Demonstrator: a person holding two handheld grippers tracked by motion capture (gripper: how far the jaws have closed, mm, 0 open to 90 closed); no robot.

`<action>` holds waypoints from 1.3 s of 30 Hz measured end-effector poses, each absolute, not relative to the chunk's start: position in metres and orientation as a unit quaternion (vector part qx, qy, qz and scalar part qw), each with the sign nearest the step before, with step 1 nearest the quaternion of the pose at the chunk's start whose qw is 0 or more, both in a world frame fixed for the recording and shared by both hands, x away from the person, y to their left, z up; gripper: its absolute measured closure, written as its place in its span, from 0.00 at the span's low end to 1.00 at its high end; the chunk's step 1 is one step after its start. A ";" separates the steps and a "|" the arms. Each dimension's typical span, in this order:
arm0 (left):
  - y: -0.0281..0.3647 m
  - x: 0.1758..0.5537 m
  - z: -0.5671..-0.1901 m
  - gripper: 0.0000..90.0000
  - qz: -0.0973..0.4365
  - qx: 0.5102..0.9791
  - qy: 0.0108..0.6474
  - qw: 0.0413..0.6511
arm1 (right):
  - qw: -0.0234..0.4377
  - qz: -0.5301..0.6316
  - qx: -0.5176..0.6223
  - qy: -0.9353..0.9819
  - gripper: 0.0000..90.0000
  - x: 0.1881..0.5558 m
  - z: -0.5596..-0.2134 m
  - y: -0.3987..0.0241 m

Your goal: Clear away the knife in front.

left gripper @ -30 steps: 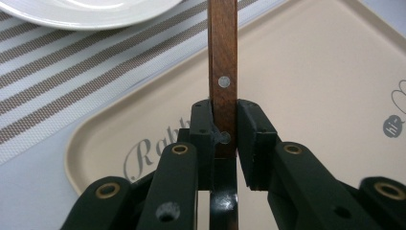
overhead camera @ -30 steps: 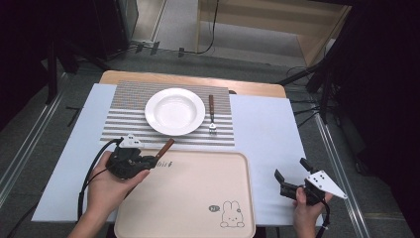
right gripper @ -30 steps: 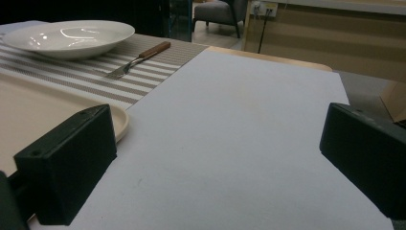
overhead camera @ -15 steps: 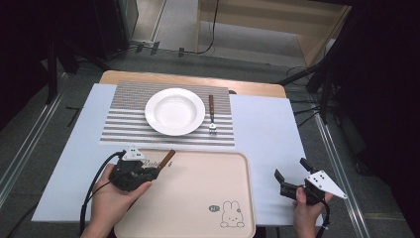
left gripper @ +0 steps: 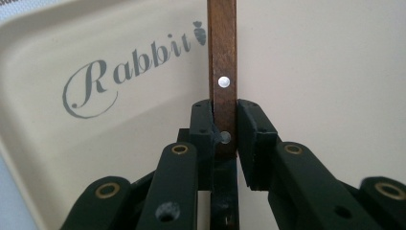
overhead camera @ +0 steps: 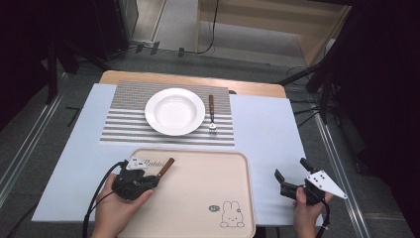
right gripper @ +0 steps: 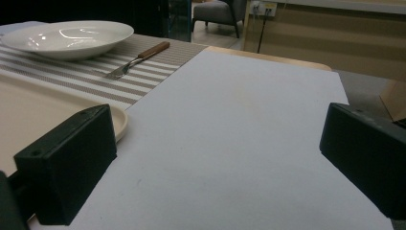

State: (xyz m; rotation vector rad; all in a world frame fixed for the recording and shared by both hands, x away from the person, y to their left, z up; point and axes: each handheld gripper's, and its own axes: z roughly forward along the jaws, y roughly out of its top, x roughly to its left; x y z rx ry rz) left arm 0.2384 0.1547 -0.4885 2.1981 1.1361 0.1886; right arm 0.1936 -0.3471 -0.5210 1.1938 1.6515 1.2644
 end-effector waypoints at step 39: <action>0.145 0.251 -0.491 0.98 0.145 0.863 0.300 0.380 | 0.364 0.487 0.464 0.644 0.00 0.194 -0.521 -0.346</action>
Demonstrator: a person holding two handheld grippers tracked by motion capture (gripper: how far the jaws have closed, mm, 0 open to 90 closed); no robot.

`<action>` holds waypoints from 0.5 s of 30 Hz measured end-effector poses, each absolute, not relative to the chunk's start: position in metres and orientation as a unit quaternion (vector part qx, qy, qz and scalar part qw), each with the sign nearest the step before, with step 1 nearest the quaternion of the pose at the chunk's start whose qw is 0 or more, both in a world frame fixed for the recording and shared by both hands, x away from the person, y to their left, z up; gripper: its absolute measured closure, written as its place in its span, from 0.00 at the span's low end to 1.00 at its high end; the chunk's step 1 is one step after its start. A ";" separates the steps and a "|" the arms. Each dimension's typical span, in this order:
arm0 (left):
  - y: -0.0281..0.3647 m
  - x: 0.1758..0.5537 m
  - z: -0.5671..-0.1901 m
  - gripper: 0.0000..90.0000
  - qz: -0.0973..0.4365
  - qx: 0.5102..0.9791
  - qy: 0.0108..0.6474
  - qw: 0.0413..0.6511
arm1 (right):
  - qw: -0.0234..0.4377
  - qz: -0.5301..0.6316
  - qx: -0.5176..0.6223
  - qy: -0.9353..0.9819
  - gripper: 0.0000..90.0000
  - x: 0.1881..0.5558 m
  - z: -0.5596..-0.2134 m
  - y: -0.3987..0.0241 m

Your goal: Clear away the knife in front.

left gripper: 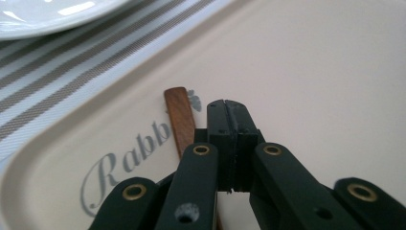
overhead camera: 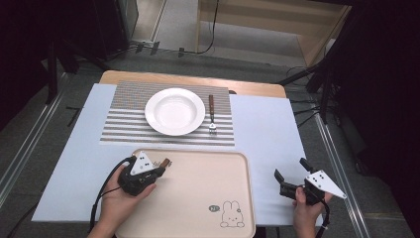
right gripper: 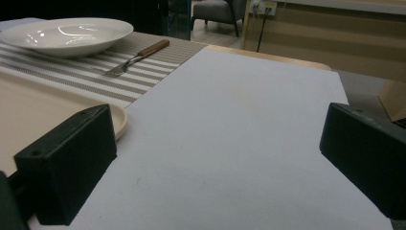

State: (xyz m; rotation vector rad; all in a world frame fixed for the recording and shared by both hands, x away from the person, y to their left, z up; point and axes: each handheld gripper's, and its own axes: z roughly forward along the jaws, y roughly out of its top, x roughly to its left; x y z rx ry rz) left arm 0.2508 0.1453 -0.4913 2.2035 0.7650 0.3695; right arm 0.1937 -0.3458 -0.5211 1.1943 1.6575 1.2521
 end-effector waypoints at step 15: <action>0.156 0.258 -0.503 0.98 0.138 0.874 0.329 0.331 | 0.367 0.482 0.463 0.647 0.00 0.194 -0.521 -0.345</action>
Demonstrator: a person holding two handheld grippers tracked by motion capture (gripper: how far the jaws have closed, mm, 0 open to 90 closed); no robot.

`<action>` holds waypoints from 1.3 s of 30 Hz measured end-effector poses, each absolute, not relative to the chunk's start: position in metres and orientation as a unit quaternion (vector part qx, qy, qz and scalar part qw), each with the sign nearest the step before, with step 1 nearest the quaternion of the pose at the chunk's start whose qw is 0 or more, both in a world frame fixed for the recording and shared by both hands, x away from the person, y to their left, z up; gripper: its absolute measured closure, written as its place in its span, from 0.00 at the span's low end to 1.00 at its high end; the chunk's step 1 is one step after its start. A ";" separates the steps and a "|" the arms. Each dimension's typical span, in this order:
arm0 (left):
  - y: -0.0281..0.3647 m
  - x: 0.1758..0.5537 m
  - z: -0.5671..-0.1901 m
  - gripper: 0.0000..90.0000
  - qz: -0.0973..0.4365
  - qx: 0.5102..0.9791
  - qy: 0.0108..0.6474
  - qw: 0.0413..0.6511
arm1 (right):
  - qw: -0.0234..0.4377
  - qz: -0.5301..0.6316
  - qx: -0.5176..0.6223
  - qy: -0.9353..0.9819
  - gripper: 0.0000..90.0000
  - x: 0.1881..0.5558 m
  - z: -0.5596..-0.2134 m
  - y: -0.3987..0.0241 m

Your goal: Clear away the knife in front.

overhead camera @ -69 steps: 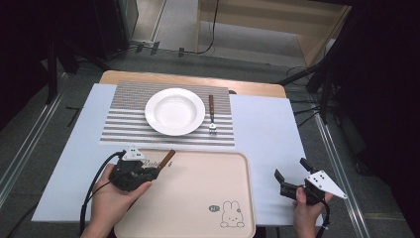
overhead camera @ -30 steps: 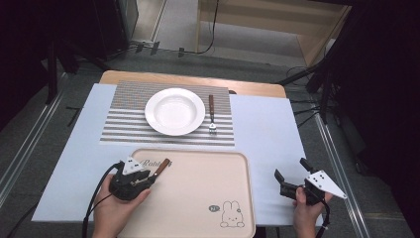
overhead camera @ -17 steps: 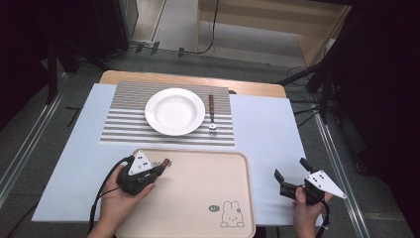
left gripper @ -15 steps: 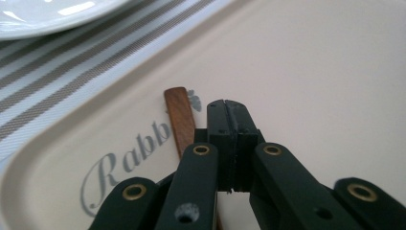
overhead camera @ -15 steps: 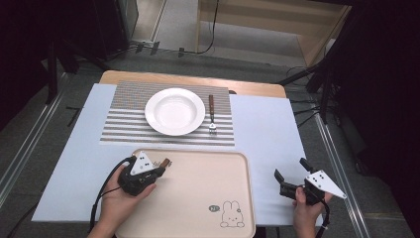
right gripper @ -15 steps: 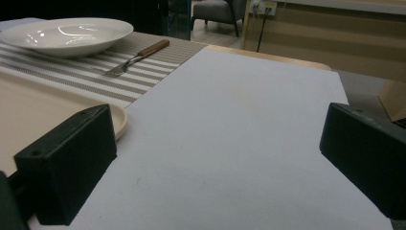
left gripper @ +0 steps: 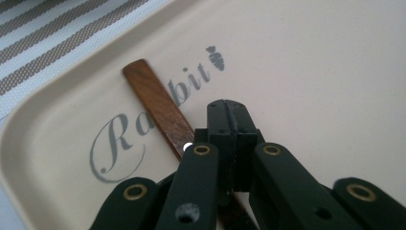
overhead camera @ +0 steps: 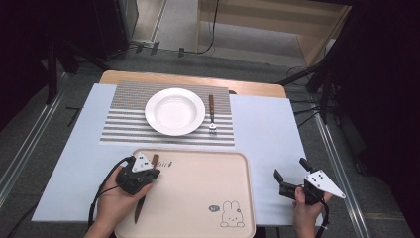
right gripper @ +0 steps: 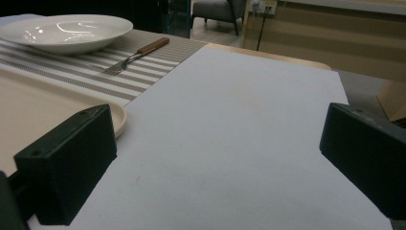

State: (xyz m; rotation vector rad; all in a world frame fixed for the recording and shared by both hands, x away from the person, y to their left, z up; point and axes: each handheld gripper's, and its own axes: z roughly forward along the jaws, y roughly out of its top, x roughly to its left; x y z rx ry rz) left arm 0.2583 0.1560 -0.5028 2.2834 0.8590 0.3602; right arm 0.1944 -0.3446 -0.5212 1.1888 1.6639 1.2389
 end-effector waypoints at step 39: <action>0.219 0.258 -0.498 0.73 0.117 0.823 0.336 0.443 | 0.366 0.480 0.464 0.648 0.00 0.195 -0.521 -0.344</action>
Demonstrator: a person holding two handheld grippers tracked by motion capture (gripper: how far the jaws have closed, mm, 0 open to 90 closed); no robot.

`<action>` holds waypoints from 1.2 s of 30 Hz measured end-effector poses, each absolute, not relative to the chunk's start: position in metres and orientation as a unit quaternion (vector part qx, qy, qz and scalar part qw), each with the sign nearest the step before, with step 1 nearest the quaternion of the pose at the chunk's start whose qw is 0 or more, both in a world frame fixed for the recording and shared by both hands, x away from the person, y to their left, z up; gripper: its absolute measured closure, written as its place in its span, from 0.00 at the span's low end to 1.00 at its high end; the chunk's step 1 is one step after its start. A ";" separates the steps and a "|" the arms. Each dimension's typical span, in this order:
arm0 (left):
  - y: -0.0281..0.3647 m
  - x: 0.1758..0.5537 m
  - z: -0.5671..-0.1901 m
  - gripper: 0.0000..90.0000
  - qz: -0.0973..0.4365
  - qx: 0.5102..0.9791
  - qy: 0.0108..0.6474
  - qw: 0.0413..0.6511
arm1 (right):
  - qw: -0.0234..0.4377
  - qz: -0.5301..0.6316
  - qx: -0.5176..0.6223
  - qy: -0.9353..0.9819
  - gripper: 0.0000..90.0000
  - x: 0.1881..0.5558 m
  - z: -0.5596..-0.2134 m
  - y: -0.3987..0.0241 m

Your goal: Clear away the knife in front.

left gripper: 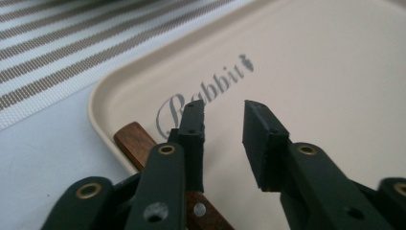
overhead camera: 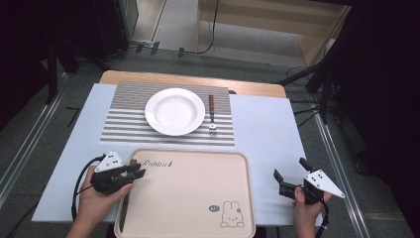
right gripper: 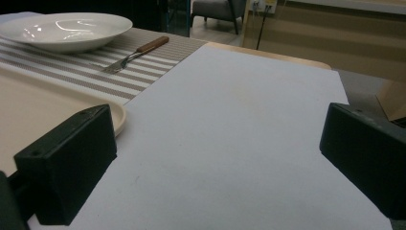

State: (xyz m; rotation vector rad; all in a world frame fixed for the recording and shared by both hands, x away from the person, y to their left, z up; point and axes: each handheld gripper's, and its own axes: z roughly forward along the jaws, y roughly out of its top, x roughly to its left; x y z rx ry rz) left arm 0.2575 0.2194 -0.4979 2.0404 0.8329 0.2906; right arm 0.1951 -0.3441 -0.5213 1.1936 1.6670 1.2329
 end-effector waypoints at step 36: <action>0.271 0.262 -0.486 0.02 0.181 0.722 0.420 0.519 | 0.366 0.479 0.464 0.649 0.00 0.195 -0.521 -0.344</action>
